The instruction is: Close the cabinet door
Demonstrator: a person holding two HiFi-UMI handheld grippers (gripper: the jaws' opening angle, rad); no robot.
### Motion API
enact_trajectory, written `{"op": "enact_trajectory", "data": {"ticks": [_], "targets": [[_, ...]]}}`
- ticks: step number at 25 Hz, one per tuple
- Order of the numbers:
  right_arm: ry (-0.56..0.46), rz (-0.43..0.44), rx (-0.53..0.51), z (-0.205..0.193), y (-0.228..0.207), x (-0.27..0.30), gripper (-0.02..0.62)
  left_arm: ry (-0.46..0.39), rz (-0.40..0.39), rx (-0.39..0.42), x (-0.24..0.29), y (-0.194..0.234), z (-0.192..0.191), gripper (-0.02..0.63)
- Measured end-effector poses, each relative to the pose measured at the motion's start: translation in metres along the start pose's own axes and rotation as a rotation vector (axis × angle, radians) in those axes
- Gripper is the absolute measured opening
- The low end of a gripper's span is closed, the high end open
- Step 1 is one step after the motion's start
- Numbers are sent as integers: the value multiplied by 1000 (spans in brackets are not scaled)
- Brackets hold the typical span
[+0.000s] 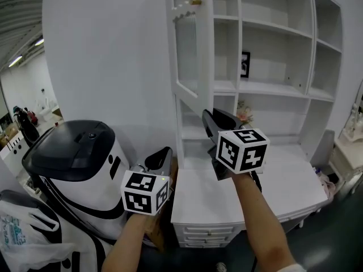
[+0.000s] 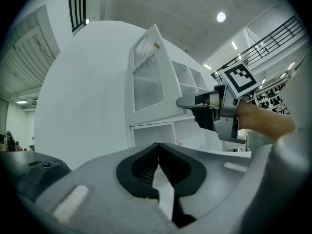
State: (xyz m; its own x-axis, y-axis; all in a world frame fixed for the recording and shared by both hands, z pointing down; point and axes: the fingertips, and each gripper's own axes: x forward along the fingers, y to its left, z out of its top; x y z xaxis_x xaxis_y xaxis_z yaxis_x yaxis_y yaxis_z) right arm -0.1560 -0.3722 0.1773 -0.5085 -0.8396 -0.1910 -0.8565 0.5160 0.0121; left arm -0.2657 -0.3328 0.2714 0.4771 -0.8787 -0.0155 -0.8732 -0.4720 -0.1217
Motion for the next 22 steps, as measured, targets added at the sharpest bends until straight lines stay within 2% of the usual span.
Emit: {"op": "enact_trajectory", "data": {"ticks": [11, 16, 22], "targets": [[-8, 14, -23, 1, -73, -6, 67, -18, -41, 19, 69, -49, 20, 2], [4, 32, 2, 2, -106, -1, 72, -24, -48, 15, 100, -60, 29, 2], [-4, 53, 7, -1, -124, 6, 75, -27, -65, 8, 120, -62, 26, 2]]}}
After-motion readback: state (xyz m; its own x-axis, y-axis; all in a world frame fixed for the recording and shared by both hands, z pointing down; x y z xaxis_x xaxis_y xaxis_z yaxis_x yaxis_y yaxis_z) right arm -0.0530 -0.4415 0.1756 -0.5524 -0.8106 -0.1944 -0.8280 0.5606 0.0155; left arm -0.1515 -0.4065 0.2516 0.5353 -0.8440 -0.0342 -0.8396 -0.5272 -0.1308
